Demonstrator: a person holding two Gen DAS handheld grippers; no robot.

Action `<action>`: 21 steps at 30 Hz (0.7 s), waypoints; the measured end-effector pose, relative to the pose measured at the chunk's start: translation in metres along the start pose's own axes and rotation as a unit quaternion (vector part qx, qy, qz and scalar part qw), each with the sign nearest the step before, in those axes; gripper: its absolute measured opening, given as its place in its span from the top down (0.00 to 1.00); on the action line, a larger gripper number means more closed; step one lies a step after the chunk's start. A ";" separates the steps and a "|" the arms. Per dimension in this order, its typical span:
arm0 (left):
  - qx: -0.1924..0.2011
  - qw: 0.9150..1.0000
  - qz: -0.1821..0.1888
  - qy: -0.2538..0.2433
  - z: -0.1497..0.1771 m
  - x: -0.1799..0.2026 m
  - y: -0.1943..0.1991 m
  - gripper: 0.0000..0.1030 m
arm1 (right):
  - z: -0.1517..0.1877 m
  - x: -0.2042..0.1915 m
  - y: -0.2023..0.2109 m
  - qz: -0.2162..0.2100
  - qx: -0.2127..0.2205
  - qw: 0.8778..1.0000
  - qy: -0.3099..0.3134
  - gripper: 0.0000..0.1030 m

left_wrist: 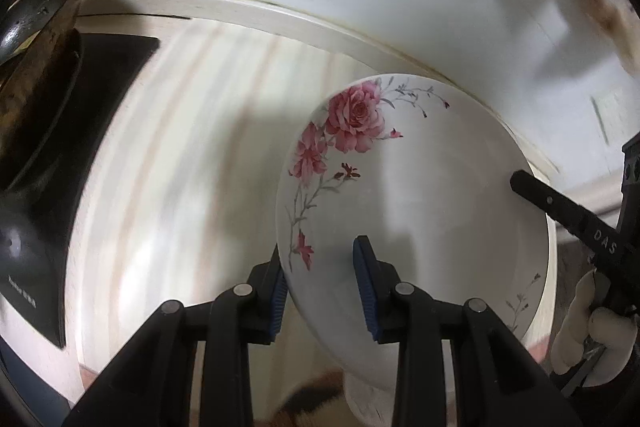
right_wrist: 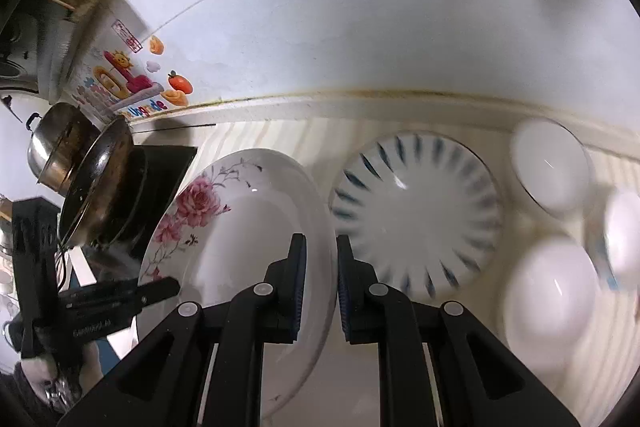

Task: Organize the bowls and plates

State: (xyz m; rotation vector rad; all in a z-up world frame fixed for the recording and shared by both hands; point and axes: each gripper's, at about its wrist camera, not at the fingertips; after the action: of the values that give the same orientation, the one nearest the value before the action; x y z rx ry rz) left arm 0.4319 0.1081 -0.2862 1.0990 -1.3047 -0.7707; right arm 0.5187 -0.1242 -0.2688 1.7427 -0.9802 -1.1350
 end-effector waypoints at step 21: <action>-0.095 0.991 -0.085 -0.029 0.098 0.040 -0.078 0.72 | 0.201 0.078 -0.010 -0.034 -0.057 0.994 -0.082 0.84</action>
State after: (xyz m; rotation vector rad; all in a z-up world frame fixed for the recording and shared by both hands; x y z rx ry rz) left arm 0.3530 0.0269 -0.3528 1.0482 -1.1687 -1.0392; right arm 0.3542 -0.2342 -0.3538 1.6226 -0.9395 -1.3686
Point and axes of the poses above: each gripper's, at about its wrist camera, not at the fingertips, and y roughly against the way its jaws point, x to its right, z to its underside, and after that the axes turned 13 degrees about -x, right-handed
